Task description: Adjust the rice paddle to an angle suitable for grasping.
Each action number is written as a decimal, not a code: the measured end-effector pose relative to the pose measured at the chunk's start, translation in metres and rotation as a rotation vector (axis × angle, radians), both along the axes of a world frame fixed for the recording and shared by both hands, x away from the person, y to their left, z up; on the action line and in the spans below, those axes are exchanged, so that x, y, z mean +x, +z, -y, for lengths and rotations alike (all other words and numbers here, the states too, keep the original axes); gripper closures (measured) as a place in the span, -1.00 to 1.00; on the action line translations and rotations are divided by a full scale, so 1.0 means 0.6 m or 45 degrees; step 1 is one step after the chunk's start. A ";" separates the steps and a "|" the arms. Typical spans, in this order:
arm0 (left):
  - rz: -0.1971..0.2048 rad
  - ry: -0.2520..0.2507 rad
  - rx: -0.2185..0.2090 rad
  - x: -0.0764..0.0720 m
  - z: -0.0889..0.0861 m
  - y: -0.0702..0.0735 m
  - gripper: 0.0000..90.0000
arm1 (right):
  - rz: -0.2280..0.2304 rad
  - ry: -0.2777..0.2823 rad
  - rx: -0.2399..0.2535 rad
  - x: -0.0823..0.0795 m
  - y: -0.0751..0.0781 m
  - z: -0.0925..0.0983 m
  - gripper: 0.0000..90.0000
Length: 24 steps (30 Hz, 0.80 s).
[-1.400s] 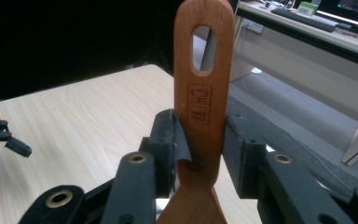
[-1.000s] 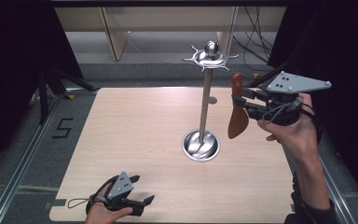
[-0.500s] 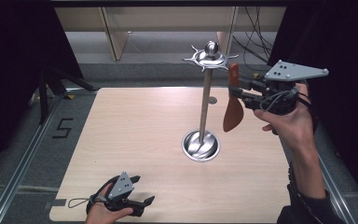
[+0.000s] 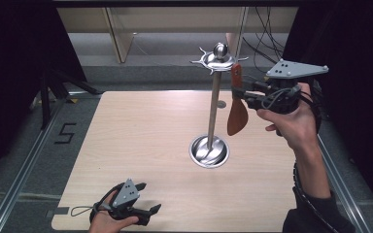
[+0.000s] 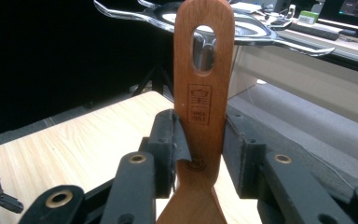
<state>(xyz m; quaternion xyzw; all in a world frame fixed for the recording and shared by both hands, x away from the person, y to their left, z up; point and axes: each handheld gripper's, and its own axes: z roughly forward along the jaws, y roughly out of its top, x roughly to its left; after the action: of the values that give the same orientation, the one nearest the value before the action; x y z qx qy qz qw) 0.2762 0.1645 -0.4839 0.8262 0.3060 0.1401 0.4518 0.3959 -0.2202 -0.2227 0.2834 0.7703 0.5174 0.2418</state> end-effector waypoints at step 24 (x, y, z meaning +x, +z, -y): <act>-0.011 0.008 0.034 0.000 -0.001 -0.001 -0.67 | 0.003 0.001 0.070 -0.003 -0.025 0.012 0.17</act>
<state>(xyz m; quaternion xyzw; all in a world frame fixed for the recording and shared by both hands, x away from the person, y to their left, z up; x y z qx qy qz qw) 0.2761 0.1649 -0.4842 0.8317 0.3086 0.1420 0.4391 0.3943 -0.2272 -0.2374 0.2890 0.7557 0.5387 0.2348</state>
